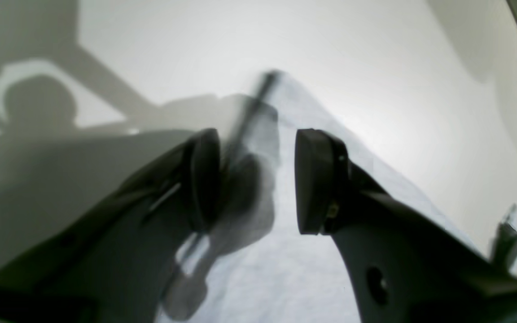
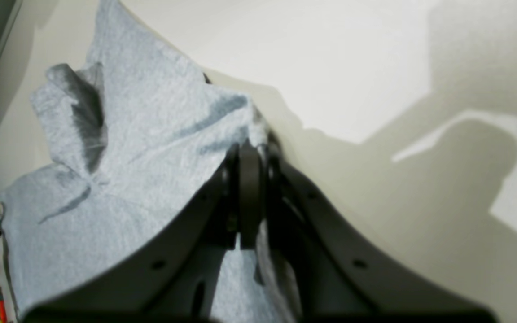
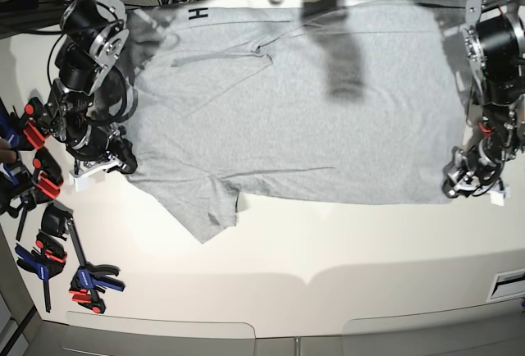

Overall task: Fold the T-shirt properly
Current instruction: 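Lower the left gripper to the other hem corner and grasp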

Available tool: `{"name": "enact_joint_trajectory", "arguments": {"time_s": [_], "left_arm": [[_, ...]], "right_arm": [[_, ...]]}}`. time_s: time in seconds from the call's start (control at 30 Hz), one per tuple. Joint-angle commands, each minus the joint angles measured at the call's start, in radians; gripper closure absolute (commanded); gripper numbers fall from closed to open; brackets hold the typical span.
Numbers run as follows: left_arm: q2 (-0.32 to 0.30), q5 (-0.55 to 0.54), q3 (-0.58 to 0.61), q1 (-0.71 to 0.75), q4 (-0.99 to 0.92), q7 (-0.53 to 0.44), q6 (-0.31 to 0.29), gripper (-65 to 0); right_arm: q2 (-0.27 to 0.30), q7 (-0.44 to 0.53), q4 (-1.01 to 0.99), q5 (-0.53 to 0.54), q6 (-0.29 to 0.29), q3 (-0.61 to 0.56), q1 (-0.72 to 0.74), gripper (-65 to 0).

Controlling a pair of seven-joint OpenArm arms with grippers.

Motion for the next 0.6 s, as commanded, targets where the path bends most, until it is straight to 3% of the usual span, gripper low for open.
{"name": "enact_joint_trajectory", "arguments": {"time_s": [0.0,0.23,0.3,0.37,0.43,0.57], "left_arm": [[-0.009,-0.004,-0.002,-0.032,0.011,0.000,-0.007,-25.6],[0.001,-0.005,-0.003,-0.052,0.011,-0.002,-0.007,-22.9],[-0.003,-0.005,-0.003,-0.054,0.011,-0.015,-0.014,-12.0],[-0.008,-0.005,-0.003,-0.054,0.011,-0.028,-0.085,0.0],[-0.010,-0.005,-0.003,-0.054,0.011,-0.024,-0.150,0.0],[-0.010,-0.005,-0.003,-0.051,0.011,-0.013,-0.165,0.0]], "right_arm": [[0.012,-0.012,0.008,-0.023,-0.004,-0.002,0.016,0.0],[0.012,-0.011,0.008,-0.022,-0.004,-0.002,0.017,0.0],[0.012,-0.013,0.008,-0.008,-0.004,-0.002,0.017,0.0],[0.013,-0.021,0.008,0.029,-0.003,-0.002,0.017,0.0],[0.013,-0.029,0.008,0.048,0.000,-0.002,0.017,0.0],[0.013,-0.047,0.009,0.061,0.023,-0.002,0.017,0.0]]}}
